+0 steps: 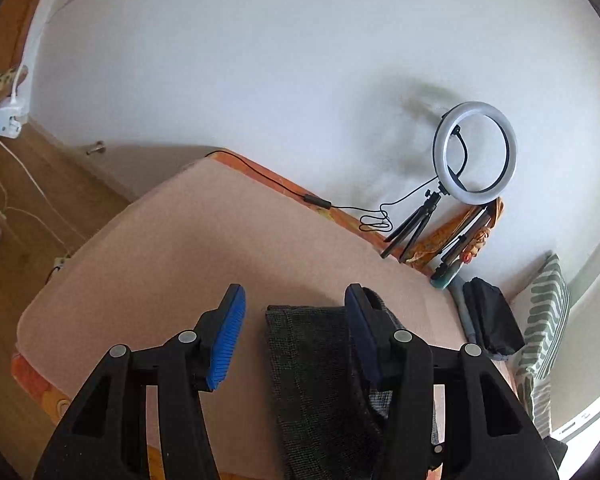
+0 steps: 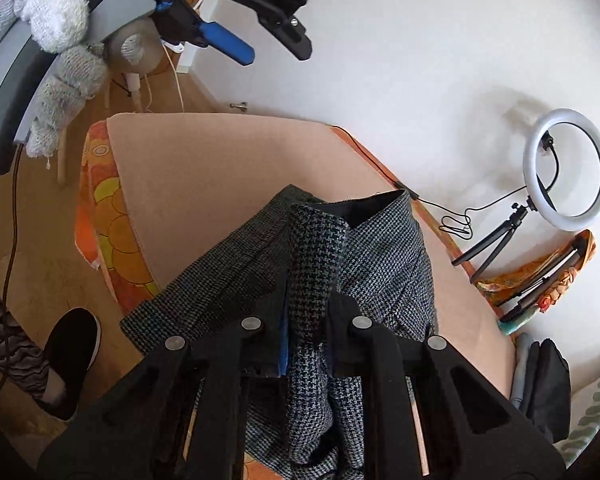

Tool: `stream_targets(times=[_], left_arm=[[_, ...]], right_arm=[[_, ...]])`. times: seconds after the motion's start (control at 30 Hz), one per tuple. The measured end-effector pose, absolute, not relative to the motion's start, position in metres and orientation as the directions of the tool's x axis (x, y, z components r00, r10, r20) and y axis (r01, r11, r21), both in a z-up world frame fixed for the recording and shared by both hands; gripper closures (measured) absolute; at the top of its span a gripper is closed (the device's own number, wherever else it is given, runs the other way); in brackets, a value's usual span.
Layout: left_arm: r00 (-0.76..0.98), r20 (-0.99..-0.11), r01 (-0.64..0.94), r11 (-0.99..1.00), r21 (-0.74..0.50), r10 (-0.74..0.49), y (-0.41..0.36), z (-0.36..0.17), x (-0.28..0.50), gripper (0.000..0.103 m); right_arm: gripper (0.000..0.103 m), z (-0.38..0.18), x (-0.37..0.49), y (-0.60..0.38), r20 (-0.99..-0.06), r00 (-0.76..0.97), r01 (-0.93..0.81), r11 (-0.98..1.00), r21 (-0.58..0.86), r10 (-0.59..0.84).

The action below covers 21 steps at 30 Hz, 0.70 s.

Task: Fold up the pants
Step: 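Grasp the folded edge of the trousers with both grippers and lift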

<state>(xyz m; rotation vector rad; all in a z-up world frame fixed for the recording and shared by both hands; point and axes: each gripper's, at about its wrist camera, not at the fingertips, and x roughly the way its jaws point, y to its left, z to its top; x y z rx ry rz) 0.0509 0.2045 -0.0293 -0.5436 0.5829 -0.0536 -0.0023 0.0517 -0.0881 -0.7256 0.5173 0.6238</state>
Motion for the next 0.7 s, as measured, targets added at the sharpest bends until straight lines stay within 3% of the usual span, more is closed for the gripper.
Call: stream_targets(times=[0.43, 0.7], left_arm=[[0.767, -0.584, -0.021, 0.9, -0.436, -0.265, 0.161, -0.049, 0.069, 0.052], [0.695, -0.648, 0.052, 0.921, -0.386, -0.311, 0.119, -0.069, 0.076, 0.053]], right_arm=[[0.089, -0.125, -0.009, 0.065, -0.713, 0.529, -0.818, 0.5, -0.284, 0.46], [0.07, -0.098, -0.007, 0.023, -0.702, 0.353, -0.876, 0.483, -0.015, 0.618]])
